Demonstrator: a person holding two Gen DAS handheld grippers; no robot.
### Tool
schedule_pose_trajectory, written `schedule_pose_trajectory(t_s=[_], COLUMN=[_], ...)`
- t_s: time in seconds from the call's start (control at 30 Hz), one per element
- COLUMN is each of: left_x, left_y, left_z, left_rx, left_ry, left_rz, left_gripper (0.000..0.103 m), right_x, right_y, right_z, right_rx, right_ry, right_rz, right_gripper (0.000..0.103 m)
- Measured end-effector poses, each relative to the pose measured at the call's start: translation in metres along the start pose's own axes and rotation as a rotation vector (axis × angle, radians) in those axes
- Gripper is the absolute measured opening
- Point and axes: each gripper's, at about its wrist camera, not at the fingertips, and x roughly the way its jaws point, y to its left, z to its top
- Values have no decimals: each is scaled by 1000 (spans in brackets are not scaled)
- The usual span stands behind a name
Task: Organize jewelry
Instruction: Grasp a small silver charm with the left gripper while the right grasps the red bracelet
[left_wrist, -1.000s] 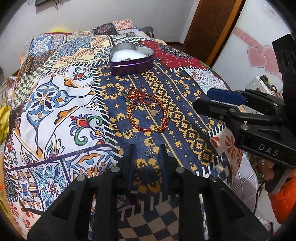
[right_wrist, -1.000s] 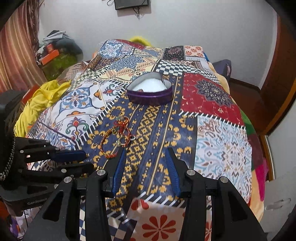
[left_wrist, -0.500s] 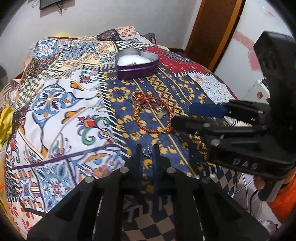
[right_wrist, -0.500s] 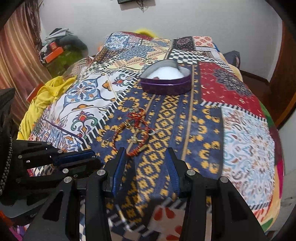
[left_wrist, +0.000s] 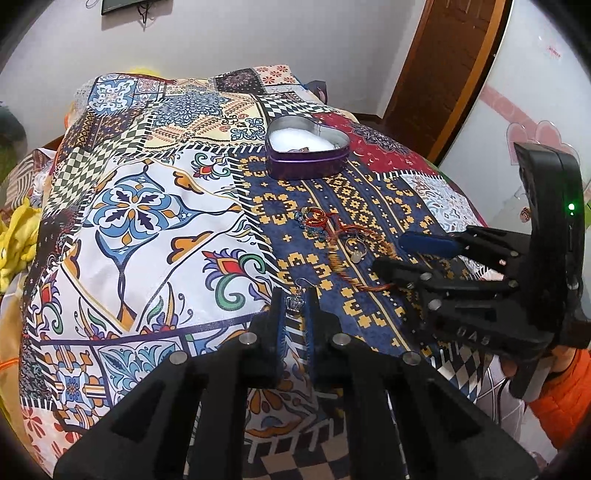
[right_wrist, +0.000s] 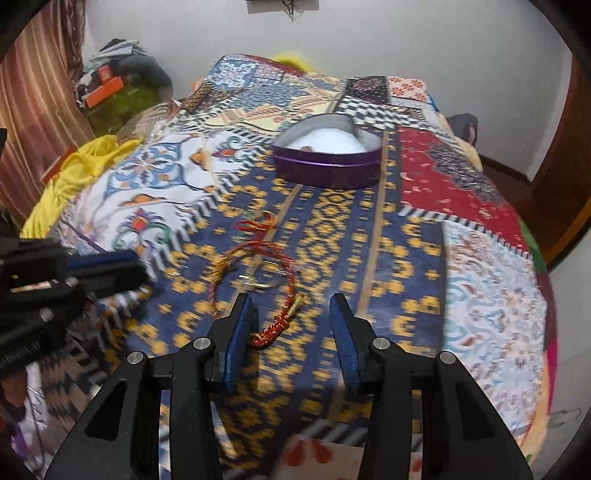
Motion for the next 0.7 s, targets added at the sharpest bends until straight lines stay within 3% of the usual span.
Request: schedule_pose_trajectory(t_s=[0.23, 0.37, 0.7], left_x=[3, 3, -16], left_y=[2, 2, -1], left_z=[-1, -1, 11], left_rx=[-13, -14, -5], left_ry=[3, 1, -49], left_rz=[-6, -2, 13], left_gripper=[8, 8, 8], right_x=[-3, 2, -15], right_y=[-18, -9, -4], right_z=[1, 0, 8], right_rx=[25, 0, 29], right_ry=[-6, -15, -80], right_rz=[-29, -16, 7], right_gripper=[36, 9, 7])
